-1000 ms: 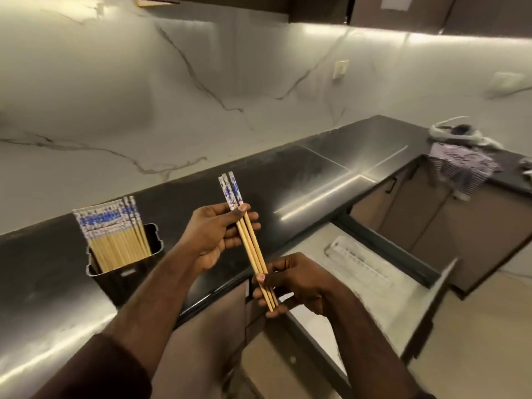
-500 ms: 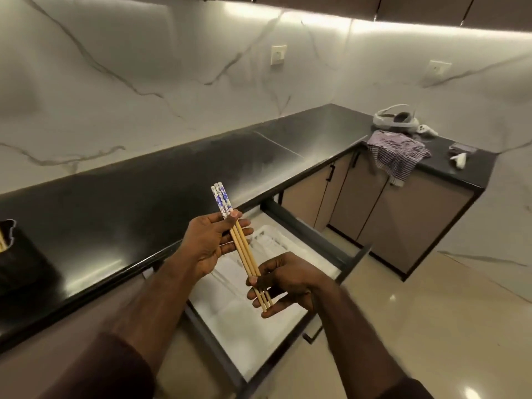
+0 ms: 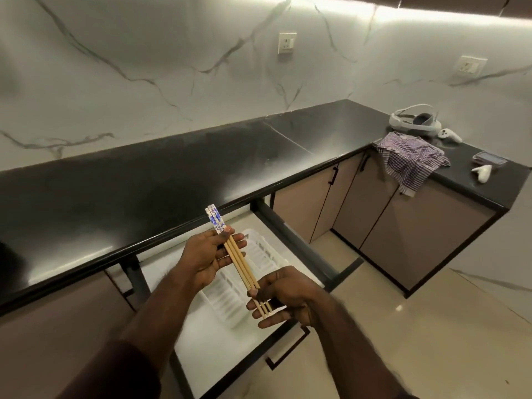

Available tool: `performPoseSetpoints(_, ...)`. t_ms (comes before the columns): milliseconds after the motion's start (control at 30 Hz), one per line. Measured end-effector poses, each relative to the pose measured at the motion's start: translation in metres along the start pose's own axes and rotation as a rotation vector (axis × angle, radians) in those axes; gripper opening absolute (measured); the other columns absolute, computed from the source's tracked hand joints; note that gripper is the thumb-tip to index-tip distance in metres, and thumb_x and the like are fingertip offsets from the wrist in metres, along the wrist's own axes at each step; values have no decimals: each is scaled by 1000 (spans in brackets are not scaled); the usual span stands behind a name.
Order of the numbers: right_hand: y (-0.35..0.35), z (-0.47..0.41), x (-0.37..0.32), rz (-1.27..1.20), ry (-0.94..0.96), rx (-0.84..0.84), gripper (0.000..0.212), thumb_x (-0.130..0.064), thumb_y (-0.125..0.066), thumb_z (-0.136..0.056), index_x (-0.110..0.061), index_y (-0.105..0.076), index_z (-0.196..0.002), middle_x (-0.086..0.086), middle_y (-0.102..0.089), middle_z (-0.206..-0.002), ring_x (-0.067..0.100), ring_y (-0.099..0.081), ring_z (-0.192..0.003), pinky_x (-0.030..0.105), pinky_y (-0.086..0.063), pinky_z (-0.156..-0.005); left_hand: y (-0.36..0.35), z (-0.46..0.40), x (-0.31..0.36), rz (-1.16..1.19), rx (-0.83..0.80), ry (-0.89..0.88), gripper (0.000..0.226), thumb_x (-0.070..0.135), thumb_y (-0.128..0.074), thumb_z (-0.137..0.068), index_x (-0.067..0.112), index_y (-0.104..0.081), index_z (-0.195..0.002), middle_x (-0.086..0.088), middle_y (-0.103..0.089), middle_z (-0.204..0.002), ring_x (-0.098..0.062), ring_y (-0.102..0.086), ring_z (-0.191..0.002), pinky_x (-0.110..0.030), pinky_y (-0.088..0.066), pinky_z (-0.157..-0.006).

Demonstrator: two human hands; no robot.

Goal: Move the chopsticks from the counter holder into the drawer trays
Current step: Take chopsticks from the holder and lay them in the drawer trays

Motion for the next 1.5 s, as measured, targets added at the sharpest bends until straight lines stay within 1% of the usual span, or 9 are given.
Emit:
performPoseSetpoints(233,16,-48,-17,22,-59,-8,22,-2,-70,-87,6,-70,-107,21,-75,-96,26,-74,-77,41,-63,-65,10,-55,-13,51,65,55,24,16,-55,-96,-2,-61,-110,-19,-76,-92,-31,-75,-83,-39,-60,-58)
performPoseSetpoints(500,25,-108,-17,81,-144,-32,21,-1,-68,-88,10,-70,-105,18,-73,-84,24,-73,-69,41,-63,-64,29,-99,-37,118,174,180,25,19,-50,-99,-1,-58,-111,-21,-71,-103,-31,-74,-81,-37,-61,-58)
performPoseSetpoints(733,18,-168,17,165,-257,-56,15,-1,-68,-87,9,-71,-98,16,-73,-76,23,-71,-64,40,-63,-61,49,-112,-88,218,387,254,37,26,-43,-102,-6,-55,-117,-22,-63,-100,-32,-65,-86,-45,-56,-76)
performPoseSetpoints(933,2,-214,54,250,-305,-4,11,-3,-64,-87,5,-73,-88,14,-71,-71,22,-67,-55,35,-60,-52,76,-131,-126,250,507,310,38,21,-41,-102,-10,-57,-116,-25,-57,-110,-32,-60,-90,-51,-48,-94)
performPoseSetpoints(1067,-3,-239,65,294,-271,63,11,-5,-65,-88,1,-74,-84,12,-72,-71,20,-66,-53,30,-58,-50,89,-148,-138,208,560,311,28,12,-44,-99,-7,-58,-113,-22,-58,-102,-32,-60,-87,-52,-48,-97)
performPoseSetpoints(1200,-6,-259,69,393,-202,125,8,-8,-70,-85,-4,-73,-78,10,-72,-70,18,-66,-51,34,-62,-55,94,-164,-143,179,590,322,20,9,-42,-98,-3,-58,-105,-17,-57,-85,-28,-59,-78,-51,-48,-92)
performPoseSetpoints(1300,-9,-267,72,502,-168,123,8,-12,-72,-82,-4,-74,-84,11,-74,-76,21,-70,-57,37,-63,-59,95,-173,-149,161,633,343,22,9,-39,-99,-2,-57,-106,-17,-57,-88,-29,-59,-84,-49,-50,-85)
performPoseSetpoints(1400,-14,-273,76,658,-125,127,17,-16,-70,-83,-5,-70,-95,12,-74,-89,26,-74,-79,39,-63,-74,96,-176,-157,146,669,376,23,11,-39,-99,-1,-57,-105,-18,-58,-87,-31,-57,-87,-49,-51,-86)
performPoseSetpoints(1500,-17,-274,79,850,-51,136,19,-23,-67,-87,-8,-66,-100,8,-71,-100,25,-70,-92,26,-54,-78,96,-178,-161,134,686,390,23,13,-41,-99,-1,-59,-104,-19,-58,-88,-31,-57,-83,-48,-52,-85)
Point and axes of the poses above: each hand's wrist, its own z-axis away from the middle knuckle, its own y-axis out of the back of the hand, x = y × z, the point moved 3 cm from there along -z, towards the middle knuckle
